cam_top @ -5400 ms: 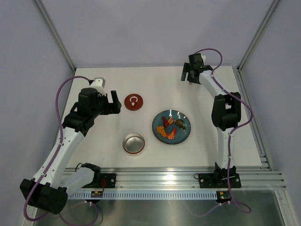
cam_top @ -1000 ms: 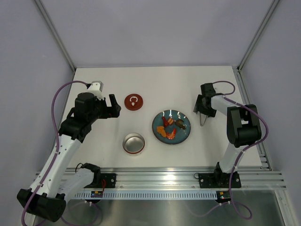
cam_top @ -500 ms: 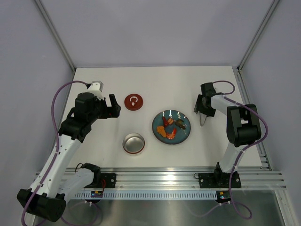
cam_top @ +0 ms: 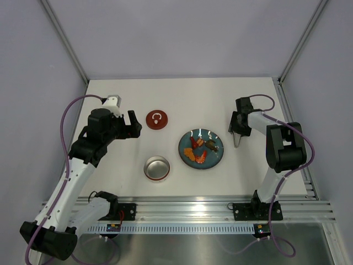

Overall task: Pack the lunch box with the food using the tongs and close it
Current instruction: Pick up the clamp at the center of the board.

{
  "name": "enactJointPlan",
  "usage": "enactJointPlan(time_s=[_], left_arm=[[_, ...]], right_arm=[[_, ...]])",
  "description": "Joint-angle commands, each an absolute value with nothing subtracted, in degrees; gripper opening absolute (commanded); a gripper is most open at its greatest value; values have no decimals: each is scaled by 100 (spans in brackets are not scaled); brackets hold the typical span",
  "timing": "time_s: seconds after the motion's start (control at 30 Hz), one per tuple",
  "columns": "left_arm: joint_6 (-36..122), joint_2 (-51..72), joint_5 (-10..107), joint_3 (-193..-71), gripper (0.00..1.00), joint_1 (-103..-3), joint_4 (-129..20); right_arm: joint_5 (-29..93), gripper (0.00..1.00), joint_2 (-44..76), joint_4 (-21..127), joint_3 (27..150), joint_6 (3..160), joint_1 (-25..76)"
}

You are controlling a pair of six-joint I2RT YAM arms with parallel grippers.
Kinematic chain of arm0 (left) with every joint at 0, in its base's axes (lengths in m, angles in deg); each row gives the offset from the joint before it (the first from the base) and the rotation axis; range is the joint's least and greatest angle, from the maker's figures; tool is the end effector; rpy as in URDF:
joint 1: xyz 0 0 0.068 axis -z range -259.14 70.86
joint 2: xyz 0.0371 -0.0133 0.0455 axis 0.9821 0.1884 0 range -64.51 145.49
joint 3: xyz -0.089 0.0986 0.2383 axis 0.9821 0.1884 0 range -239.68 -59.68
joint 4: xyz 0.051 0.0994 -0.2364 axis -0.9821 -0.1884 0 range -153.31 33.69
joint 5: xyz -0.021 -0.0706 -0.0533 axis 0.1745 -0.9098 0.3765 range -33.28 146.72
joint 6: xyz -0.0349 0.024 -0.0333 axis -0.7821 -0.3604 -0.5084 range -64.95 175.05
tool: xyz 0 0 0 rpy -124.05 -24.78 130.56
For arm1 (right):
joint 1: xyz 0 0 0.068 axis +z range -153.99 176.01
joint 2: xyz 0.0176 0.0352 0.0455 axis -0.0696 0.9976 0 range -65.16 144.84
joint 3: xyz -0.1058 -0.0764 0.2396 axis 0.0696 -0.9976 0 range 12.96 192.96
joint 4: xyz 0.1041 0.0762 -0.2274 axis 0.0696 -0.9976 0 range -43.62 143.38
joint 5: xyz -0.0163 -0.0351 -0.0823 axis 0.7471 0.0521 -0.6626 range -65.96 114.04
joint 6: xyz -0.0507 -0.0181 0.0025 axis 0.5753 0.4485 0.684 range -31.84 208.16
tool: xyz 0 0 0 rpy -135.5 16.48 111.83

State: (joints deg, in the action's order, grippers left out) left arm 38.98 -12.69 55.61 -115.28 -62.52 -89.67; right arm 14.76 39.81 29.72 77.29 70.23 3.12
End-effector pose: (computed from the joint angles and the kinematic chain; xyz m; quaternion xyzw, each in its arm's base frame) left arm 0.1844 -0.0558 0.3430 0.0090 0.8641 -0.1497 0.4805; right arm 0.3586 0.0388 0.1562 0.1096 0.9657 -0.0290 0.2335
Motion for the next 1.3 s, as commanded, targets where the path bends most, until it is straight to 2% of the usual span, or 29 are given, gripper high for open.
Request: enactJointPlan(time_s=[0.0, 0.17, 0.33, 0.57, 0.7, 0.77, 0.97, 1.17, 1.27], left_arm=[[3950, -1300, 5540, -11611, 99, -6218, -8804], [3941, -1283, 5540, -11602, 99, -6218, -8786], [3941, -1256, 5540, -11611, 99, -6218, -8795], [3932, -1256, 5513, -11611, 99, -6218, -8786], [3932, -1248, 5513, -11620, 99, -6218, -8786], [3932, -1239, 5513, -11620, 99, -6218, -8769], [3923, -1195, 5478, -11637, 99, -6218, -8769], [3914, -1212, 5478, -11664, 99, -6209, -8786], [3906, -1256, 5496, -11638, 99, -6218, -8769]], right_arm=[[1710, 65, 3899, 2939, 7571, 7102, 295], [1894, 74, 3873, 2956, 7474, 7164, 295], [1964, 70, 3829, 2974, 7378, 7181, 295], [1982, 61, 3925, 2842, 7457, 7243, 304], [1991, 47, 3952, 2833, 7492, 7295, 295], [1965, 44, 3952, 2816, 7501, 7313, 295], [1859, 18, 3689, 2474, 7632, 7235, 295], [1780, 17, 2934, 1771, 7861, 7155, 295], [2148, 17, 2478, 1429, 7931, 7015, 304]])
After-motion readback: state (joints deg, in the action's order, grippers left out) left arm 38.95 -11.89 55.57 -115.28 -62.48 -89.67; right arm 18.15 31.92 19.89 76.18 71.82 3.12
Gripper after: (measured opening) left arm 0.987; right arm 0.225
